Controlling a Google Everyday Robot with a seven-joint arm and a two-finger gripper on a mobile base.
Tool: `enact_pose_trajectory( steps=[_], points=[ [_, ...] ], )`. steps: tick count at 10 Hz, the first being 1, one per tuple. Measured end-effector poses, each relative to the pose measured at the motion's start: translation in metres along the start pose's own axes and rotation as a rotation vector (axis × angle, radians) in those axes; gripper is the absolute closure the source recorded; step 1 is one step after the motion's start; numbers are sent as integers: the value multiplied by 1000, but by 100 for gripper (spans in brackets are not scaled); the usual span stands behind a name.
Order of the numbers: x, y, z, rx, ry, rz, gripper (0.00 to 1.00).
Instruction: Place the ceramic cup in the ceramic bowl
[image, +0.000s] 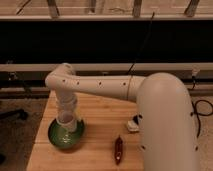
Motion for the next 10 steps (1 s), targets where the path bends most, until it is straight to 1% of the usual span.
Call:
enact_pose_trajectory(
  steps=[2, 4, 9, 10],
  points=[
    [1, 2, -8, 13, 15, 8, 20],
    [1, 4, -21, 27, 37, 11, 20],
    [10, 16, -64, 71, 96, 48, 20],
    [9, 15, -65, 72, 93, 47, 20]
  ],
)
